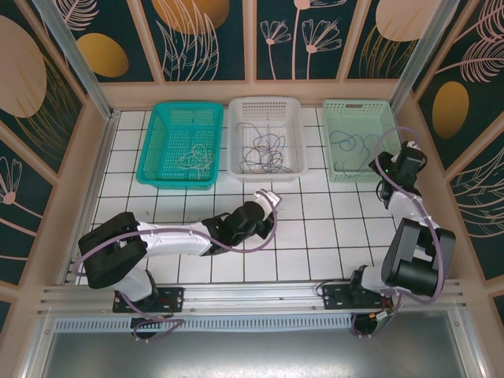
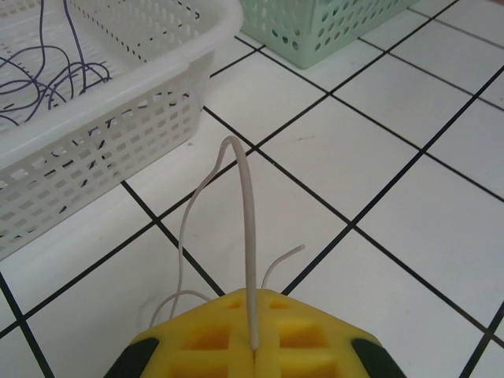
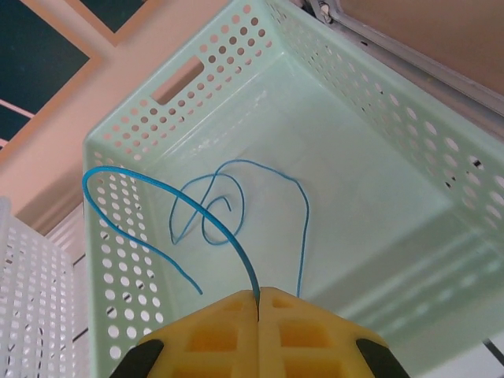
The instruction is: Untangle the cables
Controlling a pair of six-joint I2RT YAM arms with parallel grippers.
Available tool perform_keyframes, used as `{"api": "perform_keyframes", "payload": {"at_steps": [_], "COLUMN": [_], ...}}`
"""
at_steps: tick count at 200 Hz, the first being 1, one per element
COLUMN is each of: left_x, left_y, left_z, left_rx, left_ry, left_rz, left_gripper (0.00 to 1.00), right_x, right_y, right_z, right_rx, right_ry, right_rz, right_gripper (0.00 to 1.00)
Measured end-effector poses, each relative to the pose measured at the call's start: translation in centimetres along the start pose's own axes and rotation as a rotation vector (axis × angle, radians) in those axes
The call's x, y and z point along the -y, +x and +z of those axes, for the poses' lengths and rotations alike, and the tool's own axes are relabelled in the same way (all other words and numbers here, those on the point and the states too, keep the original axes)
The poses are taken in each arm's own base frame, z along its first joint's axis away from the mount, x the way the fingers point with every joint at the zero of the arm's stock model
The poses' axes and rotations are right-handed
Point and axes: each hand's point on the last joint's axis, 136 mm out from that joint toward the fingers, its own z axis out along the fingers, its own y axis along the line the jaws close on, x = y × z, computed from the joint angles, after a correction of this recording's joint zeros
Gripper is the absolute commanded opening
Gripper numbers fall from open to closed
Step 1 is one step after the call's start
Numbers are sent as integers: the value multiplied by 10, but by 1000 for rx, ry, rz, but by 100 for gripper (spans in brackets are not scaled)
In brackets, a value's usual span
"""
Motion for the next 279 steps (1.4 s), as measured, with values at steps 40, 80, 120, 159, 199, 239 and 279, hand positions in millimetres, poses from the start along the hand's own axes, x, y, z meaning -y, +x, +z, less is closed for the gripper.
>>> {"api": "perform_keyframes", "payload": {"at_steps": [40, 80, 120, 159, 199, 239, 279], "left_x": [2, 2, 2, 4, 5, 3, 8], "left_y": [-14, -15, -16, -31, -53, -54, -69], "left_z": [-7, -8, -8, -23, -35, -44, -58], "left_rx": [50, 55, 61, 124, 203, 234, 290], "left_ry": [17, 20, 22, 51, 74, 85, 143], "left_rz": [-24, -33, -38, -68, -122, -153, -171], "left_gripper": [0, 0, 0, 1, 0, 1, 3], "right_x": [-2, 0, -4, -30, -102, -153, -184], "right_y": [-15, -29, -25, 0, 17, 78, 136], "right_z": [11, 18, 49, 37, -18, -80, -132], "right_rx": [22, 29, -77, -131, -106, -161, -247], "right_ry": [-20, -46, -69, -106, -288, -541, -770], "right_rz": [34, 78, 71, 16, -111, -249, -361], "right_gripper": [0, 12, 79, 83, 76, 78, 79]}}
